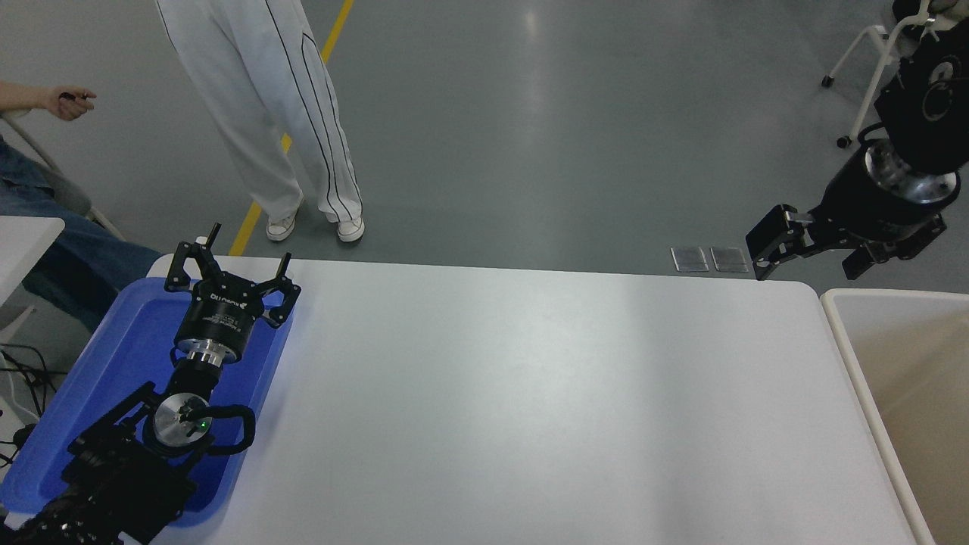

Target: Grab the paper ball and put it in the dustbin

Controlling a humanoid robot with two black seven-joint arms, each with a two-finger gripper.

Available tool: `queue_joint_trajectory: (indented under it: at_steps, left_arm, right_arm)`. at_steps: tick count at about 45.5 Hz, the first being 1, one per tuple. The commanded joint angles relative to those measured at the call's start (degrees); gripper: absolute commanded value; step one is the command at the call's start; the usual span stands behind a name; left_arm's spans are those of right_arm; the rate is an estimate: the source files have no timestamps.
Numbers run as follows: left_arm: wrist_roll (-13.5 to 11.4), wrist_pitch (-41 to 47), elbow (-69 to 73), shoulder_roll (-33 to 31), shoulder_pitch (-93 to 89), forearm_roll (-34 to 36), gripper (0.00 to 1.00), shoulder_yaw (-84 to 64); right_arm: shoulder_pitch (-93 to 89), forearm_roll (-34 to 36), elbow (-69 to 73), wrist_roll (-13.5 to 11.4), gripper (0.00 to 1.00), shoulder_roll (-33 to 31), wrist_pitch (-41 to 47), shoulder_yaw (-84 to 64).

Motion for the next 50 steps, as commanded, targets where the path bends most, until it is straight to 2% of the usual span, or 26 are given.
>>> queue_joint_trajectory:
  at_steps: [1, 8, 13, 20, 25, 30, 32, 39, 41, 47, 50]
  left_arm:
    - [0.0, 0.0, -0.05, 0.0, 0.0, 0.0, 1.0, 0.0]
    - [0.0, 0.0, -0.05, 0.0, 0.0, 0.0, 1.0, 0.0]
    - [0.0, 0.0, -0.05, 0.0, 0.0, 0.0, 1.0, 0.0]
    - [0.0, 0.0, 0.03, 0.0, 0.0, 0.0, 1.0, 0.0]
    - [0.0, 0.0, -0.05, 0.0, 0.0, 0.0, 1.0, 0.0]
    - [0.0, 0.0, 0.03, 0.0, 0.0, 0.0, 1.0, -0.09]
    - [0.0, 0.0, 0.03, 0.0, 0.0, 0.0, 1.0, -0.09]
    - [0.0, 0.0, -0.05, 0.0, 0.0, 0.0, 1.0, 0.0]
    - [0.0, 0.0, -0.05, 0.0, 0.0, 0.0, 1.0, -0.09]
    - [0.0, 0.0, -0.05, 0.0, 0.0, 0.0, 1.0, -0.09]
    - [0.0, -0.09, 0.03, 0.0, 0.0, 0.0, 1.0, 0.0]
  right_arm:
    - [-20.29, -0.02, -12.86, 0.04, 1.0, -10.74, 0.01, 22.23]
    - [-34.45, -0.47, -24.03, 0.04, 1.0, -12.15, 0.01, 38.5]
    - [-41.92, 2.16, -27.73, 0.3, 1.0, -12.06, 0.01, 50.45]
    - [-57.91, 12.35, -30.62, 0.56, 1.0, -9.08, 0.01, 71.1]
    - [-67.5, 20.44, -38.25, 1.53, 1.0, -1.27, -6.47, 84.46]
    - [-70.41, 23.53, -47.66, 6.8, 1.0, 7.79, -14.56, 92.74]
    - [-70.32, 23.53, -49.34, 8.73, 1.0, 9.38, -16.94, 92.66]
    - [-71.11, 23.53, -49.79, 13.12, 1.0, 13.16, -23.36, 92.75]
    - [-71.73, 23.44, -50.49, 15.67, 1.0, 13.87, -23.63, 92.75]
    - [-73.22, 23.44, -51.02, 26.39, 1.0, 14.83, -24.07, 92.66]
    - [-74.45, 23.53, -50.93, 28.6, 1.0, 16.24, -23.89, 92.84]
